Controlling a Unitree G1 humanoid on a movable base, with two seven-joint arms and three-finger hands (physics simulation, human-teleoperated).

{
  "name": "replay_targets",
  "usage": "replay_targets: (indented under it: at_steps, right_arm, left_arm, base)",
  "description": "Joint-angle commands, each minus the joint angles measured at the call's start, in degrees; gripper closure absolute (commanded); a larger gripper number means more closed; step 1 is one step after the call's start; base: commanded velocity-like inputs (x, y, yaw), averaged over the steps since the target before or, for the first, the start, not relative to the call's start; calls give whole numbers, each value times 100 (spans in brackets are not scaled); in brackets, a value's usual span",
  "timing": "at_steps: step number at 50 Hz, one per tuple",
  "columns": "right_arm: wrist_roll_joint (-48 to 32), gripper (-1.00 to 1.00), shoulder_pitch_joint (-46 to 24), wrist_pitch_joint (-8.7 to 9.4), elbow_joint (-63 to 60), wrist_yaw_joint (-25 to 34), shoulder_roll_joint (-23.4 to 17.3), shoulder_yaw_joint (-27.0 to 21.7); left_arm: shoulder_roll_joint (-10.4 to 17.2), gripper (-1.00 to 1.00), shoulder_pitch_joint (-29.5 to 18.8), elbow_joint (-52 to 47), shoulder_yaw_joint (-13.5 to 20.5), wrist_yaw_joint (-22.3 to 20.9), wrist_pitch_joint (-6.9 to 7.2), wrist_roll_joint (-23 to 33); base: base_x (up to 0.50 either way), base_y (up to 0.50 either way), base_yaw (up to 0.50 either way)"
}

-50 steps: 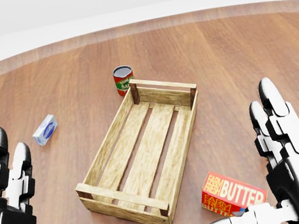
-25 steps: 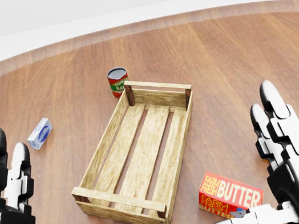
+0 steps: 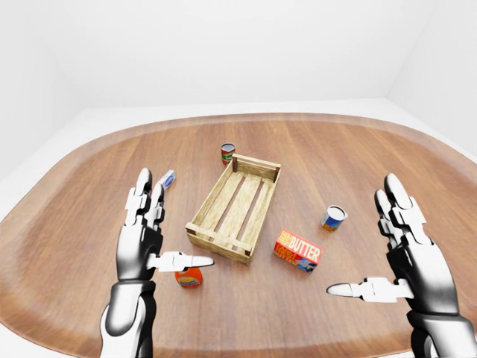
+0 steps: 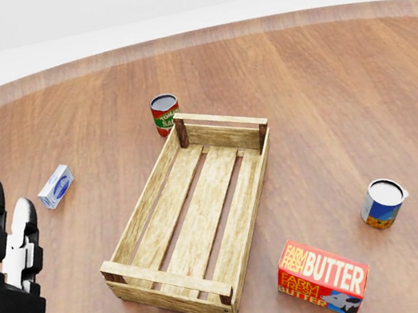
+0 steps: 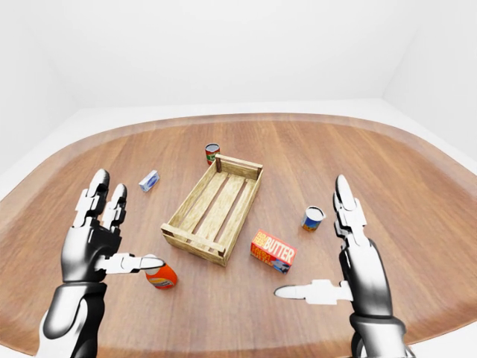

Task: Pick up the butter and put it in the tray.

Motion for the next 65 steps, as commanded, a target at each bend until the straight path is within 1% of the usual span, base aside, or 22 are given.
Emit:
replay_targets:
  at_steps: [1, 3, 4, 6, 10, 11, 12, 15, 16, 19, 22, 26, 32, 35, 40, 44, 47, 56, 62, 65]
  right_arm:
    - [-535, -100, -157, 0, -333, 1485, 430, -1566]
    - [-628, -100, -197, 0, -60, 1624, 474, -1664]
    - [-766, -100, -214, 0, 151, 1591, 481, -1674]
    - [-800, -100, -277, 0, 475, 1627, 464, -1643]
    - [-953, -100, -421, 0, 1128, 1461, 233, -1586]
    - [-839, -100, -436, 0, 1370, 1599, 111, -1576]
    - [-916, -100, -655, 0, 1752, 1410, -32, -1601]
    - [-887, -100, -647, 0, 1779, 1357, -76, -1572]
    - [-886, -100, -843, 0, 2290, 1277, -233, -1472]
    - [-880, -100, -916, 0, 2632, 1100, -457, -1314]
    - [-796, -100, -1152, 0, 3184, 898, -739, -1249]
    - [-933, -100, -1504, 0, 4011, 540, -1131, -987]
    - [-890, -100, -2159, 0, 5004, 150, -1602, -618]
    - [-855, -100, -2362, 0, 5349, 7, -1758, -452]
    - [-710, -100, -2727, 0, 5951, -188, -1953, -301]
    - [-824, -100, -3004, 0, 6536, -367, -2123, -70]
    - [-806, -100, -3174, 0, 6777, -442, -2200, -7]
    - [-785, -100, -3442, 0, 7275, -607, -2202, 241]
    - [-764, -100, -3775, 0, 8168, -758, -2275, 407]
    - [-755, -100, -3851, 0, 8331, -771, -2305, 465]
  left_arm:
    - [2, -100, -42, 104, -34, 46, 0, 49]
    - [8, -100, -31, 67, -26, 46, 0, 38]
    - [13, -100, -37, 65, -7, 43, 0, 24]
    - [20, -100, -71, 94, 31, 40, 0, 3]
    - [16, -100, -61, 57, 46, 28, 0, -16]
    - [13, -100, -57, 46, 48, 26, 0, -23]
    - [8, -100, -49, 52, 47, 25, 0, -24]
    - [7, -100, -49, 53, 47, 25, 0, -24]
    - [4, -100, -42, 43, 31, 29, 0, -11]
    - [8, -100, -65, 73, 26, 37, 0, -5]
    - [8, -100, -27, 11, 37, 25, 0, -21]
    - [3, -100, -29, 13, 56, 14, 0, -29]
    - [7, -100, -40, 13, 58, 19, 0, -23]
    - [6, -100, -37, -11, 82, 17, 0, -34]
    - [2, -100, -52, 25, 74, 16, 0, -20]
    - [9, -100, -72, 37, 86, 22, 0, -33]
    - [9, -100, -78, 38, 90, 29, 0, -32]
    - [12, -100, -71, -8, 142, 10, 0, -67]
    - [-2, -100, -39, -23, 67, 13, 0, -18]
    - [8, -100, -60, -14, 96, 11, 0, -38]
  base:
    - [0, 0, 0]
    - [0, 0, 0]
    - [0, 0, 0]
    - [0, 0, 0]
    - [0, 0, 0]
    - [0, 0, 0]
    - [0, 0, 0]
    - [0, 0, 0]
    - [0, 0, 0]
    - [0, 0, 0]
    - [0, 0, 0]
    - [0, 0, 0]
    - [0, 0, 0]
    - [0, 0, 0]
    - [0, 0, 0]
    - [0, 0, 0]
    - [0, 0, 0]
    - [0, 0, 0]
    - [0, 0, 0]
    - [0, 0, 0]
